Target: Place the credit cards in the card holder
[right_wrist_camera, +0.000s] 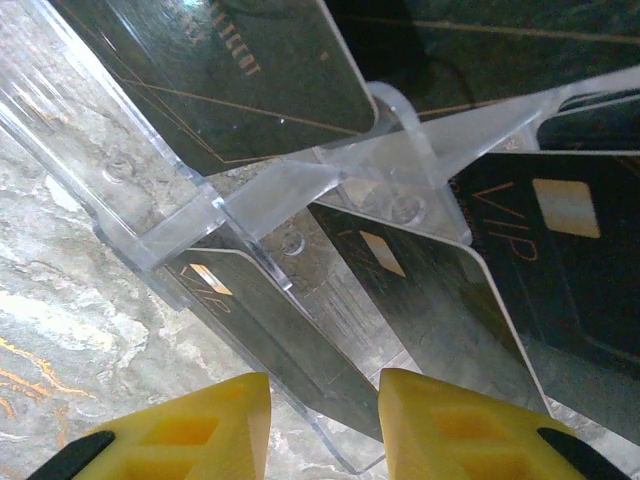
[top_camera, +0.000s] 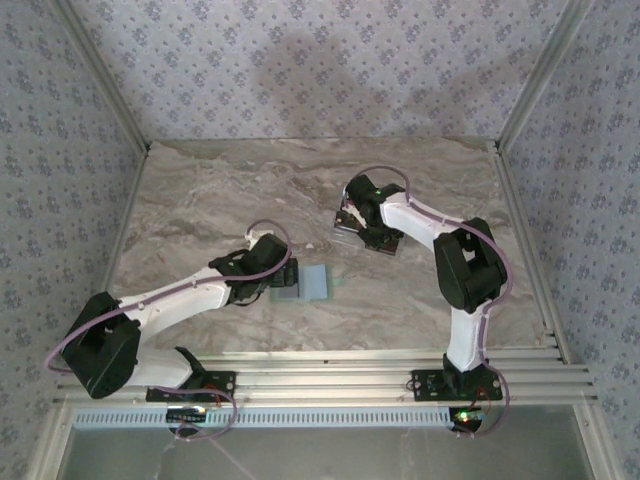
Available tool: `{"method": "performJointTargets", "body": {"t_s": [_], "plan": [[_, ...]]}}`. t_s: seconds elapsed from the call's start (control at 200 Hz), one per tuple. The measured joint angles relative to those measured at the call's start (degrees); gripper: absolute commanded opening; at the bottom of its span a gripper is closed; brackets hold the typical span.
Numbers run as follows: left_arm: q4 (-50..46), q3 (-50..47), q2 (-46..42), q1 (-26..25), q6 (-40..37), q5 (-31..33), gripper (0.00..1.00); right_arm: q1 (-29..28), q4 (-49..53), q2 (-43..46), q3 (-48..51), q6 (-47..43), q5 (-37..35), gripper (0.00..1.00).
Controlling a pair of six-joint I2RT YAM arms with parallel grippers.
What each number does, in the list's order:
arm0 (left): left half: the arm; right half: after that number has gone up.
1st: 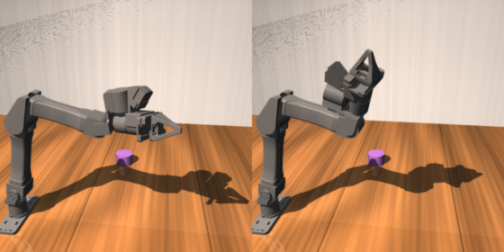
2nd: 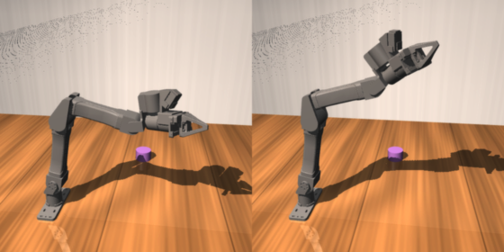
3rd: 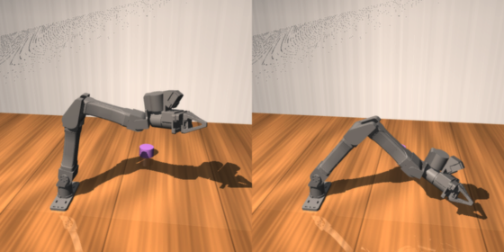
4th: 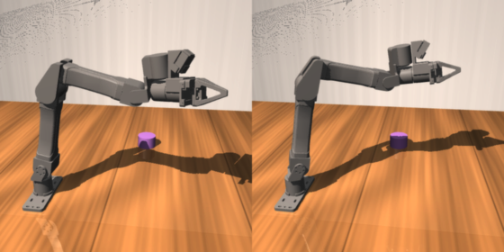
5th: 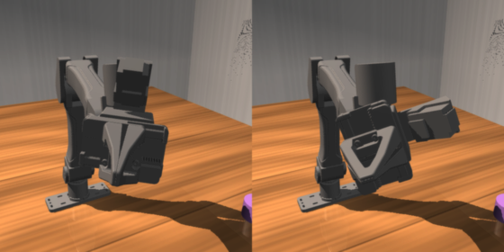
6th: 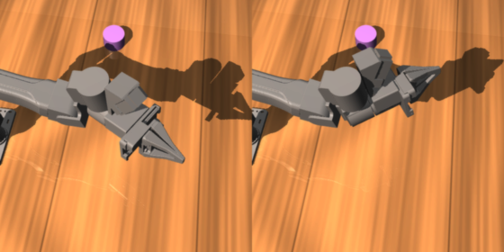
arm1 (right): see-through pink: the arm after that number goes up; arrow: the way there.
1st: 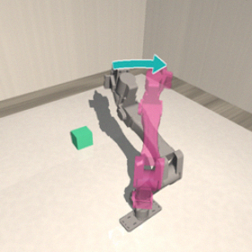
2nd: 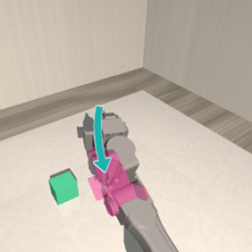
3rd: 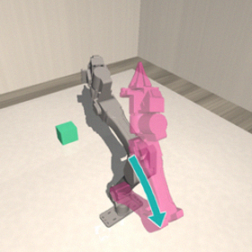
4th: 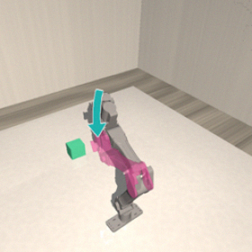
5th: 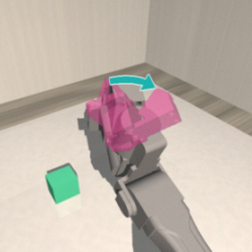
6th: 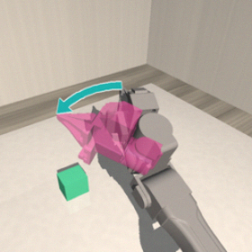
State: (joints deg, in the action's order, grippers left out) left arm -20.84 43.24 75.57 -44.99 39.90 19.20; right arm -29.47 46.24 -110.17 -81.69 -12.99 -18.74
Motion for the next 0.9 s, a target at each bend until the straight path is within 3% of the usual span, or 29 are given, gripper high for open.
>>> {"method": "performJointTargets", "body": {"t_s": [0.255, 0.899], "plan": [[0.02, 0.0, 0.0, 0.0, 0.2, -0.07, 1.0, 0.0, -0.07, -0.22, -0.13, -0.5, -0.81, 0.28], [0.09, 0.0, 0.0, 0.0, 0.22, -0.59, 1.0, -0.76, -2.1, -0.85, 0.55, -4.63, -5.6, 0.32]]}}
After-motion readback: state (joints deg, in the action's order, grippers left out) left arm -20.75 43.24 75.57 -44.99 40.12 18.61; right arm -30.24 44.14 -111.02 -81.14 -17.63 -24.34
